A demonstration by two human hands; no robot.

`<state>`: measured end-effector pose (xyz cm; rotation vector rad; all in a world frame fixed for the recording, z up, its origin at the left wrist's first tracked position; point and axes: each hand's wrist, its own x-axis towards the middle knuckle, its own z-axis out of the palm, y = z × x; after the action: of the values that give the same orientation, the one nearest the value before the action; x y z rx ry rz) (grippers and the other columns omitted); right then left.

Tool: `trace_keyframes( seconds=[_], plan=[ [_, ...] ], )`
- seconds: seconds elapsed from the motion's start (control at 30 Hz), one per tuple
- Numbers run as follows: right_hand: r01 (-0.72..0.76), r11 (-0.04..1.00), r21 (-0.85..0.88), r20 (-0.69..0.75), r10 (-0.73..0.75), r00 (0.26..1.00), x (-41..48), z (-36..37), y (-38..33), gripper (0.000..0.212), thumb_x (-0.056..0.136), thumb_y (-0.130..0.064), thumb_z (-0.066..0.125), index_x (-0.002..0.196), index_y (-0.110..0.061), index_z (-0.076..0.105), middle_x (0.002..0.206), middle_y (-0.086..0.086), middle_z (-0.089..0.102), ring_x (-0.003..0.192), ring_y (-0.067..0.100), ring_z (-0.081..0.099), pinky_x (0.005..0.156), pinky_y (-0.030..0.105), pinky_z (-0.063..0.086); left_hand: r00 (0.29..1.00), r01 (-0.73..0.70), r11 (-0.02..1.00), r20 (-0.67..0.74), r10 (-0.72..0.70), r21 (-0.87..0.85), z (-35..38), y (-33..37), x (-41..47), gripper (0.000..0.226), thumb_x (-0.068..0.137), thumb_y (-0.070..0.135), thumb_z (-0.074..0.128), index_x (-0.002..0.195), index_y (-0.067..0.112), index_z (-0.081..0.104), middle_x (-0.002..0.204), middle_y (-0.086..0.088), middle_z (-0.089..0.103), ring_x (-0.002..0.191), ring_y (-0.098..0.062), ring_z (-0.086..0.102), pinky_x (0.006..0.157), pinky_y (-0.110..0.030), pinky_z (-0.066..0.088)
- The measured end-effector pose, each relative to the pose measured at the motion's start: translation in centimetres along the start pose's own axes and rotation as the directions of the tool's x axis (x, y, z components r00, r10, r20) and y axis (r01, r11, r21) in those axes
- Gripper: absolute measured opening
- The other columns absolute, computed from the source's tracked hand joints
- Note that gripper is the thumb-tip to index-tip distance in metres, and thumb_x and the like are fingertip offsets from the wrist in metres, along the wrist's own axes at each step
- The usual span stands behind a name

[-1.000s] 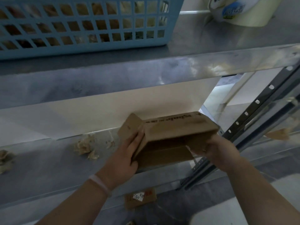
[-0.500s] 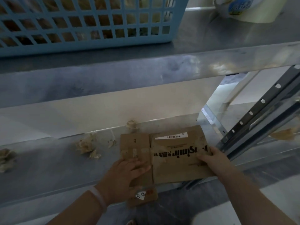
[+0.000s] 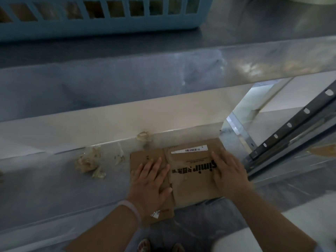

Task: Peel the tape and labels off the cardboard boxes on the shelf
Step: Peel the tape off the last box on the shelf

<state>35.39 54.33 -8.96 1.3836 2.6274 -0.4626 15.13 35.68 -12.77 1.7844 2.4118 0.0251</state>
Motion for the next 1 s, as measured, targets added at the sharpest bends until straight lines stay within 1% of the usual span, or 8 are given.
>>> trace_keyframes(
  seconds=[0.1,0.2,0.4,0.5,0.6,0.73,0.9,1.0],
  plan=[
    [0.065,0.993,-0.094,0.028,-0.063,0.998,0.0,2.1,-0.8,0.085,0.074,-0.075,-0.020,0.148,-0.035,-0.024,0.153,-0.004,-0.033,0.143,0.018,-0.029,0.117,0.038,-0.015,1.000,-0.010,1.000,-0.004,0.010,-0.002,-0.1,-0.2,0.7,0.068,0.094,0.063,0.020,0.147,0.022,0.033,0.152,-0.004,0.036,0.138,-0.026,0.036,0.108,-0.048,0.021],
    [0.032,0.987,-0.155,0.023,-0.029,0.999,0.2,2.8,-0.8,0.096,0.060,-0.078,-0.035,0.144,-0.033,-0.032,0.150,-0.002,-0.037,0.143,0.020,-0.030,0.118,0.039,-0.015,0.999,0.005,1.000,0.038,-0.004,-0.006,0.1,-0.3,1.1,0.074,0.094,0.064,0.015,0.145,0.017,0.038,0.151,-0.005,0.037,0.137,-0.025,0.038,0.107,-0.047,0.022],
    [0.018,0.999,-0.051,0.074,-0.014,0.997,0.6,1.5,-0.5,0.065,0.096,-0.061,0.013,0.151,-0.036,-0.013,0.159,-0.006,-0.022,0.146,0.015,-0.021,0.119,0.037,-0.010,0.997,-0.032,0.990,0.067,0.042,-0.140,-0.9,-1.5,1.8,0.083,0.080,0.068,0.002,0.152,0.027,-0.001,0.154,0.011,-0.016,0.145,-0.011,-0.014,0.115,-0.033,-0.015],
    [-0.029,0.993,0.112,0.016,0.028,0.999,0.1,0.4,-0.2,0.059,0.101,-0.043,0.037,0.154,-0.032,0.014,0.163,-0.006,0.002,0.149,0.016,-0.001,0.122,0.039,0.005,1.000,0.011,0.963,-0.013,-0.015,-0.271,-1.4,-2.0,0.7,0.078,0.082,0.063,0.024,0.147,0.021,0.034,0.158,0.003,0.019,0.144,-0.021,0.021,0.119,-0.039,0.009],
    [-0.175,0.953,0.249,-0.087,0.202,0.976,-1.0,0.1,0.2,0.060,0.092,-0.044,0.056,0.147,-0.026,0.037,0.152,-0.001,0.031,0.142,0.024,0.022,0.117,0.043,0.020,0.956,0.185,0.943,-0.172,-0.238,-0.276,-1.5,-2.2,-1.6,0.056,0.077,0.054,0.061,0.121,0.019,0.064,0.123,-0.001,0.058,0.108,-0.026,0.057,0.088,-0.042,0.051],
    [-0.268,0.857,0.440,-0.060,0.326,0.943,-2.2,-0.2,0.8,0.044,0.083,-0.036,0.071,0.121,-0.018,0.059,0.120,0.006,0.057,0.108,0.024,0.054,0.096,0.043,0.048,0.844,0.472,0.804,-0.077,-0.530,-0.362,-2.3,-1.9,-4.5,0.051,0.076,0.049,0.072,0.117,0.022,0.055,0.110,-0.002,0.056,0.097,-0.023,0.057,0.080,-0.038,0.052],
    [-0.375,0.775,0.509,0.074,0.395,0.916,-3.5,-1.0,1.2,0.066,0.081,-0.041,0.075,0.134,-0.011,0.050,0.127,0.010,0.059,0.109,0.029,0.057,0.087,0.037,0.045,0.741,0.605,0.579,0.120,-0.661,-0.546,-2.1,-2.1,-5.2,0.051,0.079,0.043,0.073,0.113,0.015,0.048,0.099,-0.005,0.060,0.090,-0.023,0.060,0.075,-0.032,0.050],
    [-0.366,0.765,0.530,0.095,0.375,0.922,-4.6,-1.5,0.8,0.053,0.081,-0.039,0.075,0.123,-0.011,0.057,0.114,0.009,0.062,0.092,0.022,0.055,0.081,0.033,0.042,0.717,0.645,0.519,0.207,-0.666,-0.561,-2.1,-2.5,-5.5,0.035,0.082,0.045,0.068,0.094,0.016,0.054,0.091,-0.002,0.060,0.089,-0.022,0.062,0.073,-0.029,0.049]
  ],
)
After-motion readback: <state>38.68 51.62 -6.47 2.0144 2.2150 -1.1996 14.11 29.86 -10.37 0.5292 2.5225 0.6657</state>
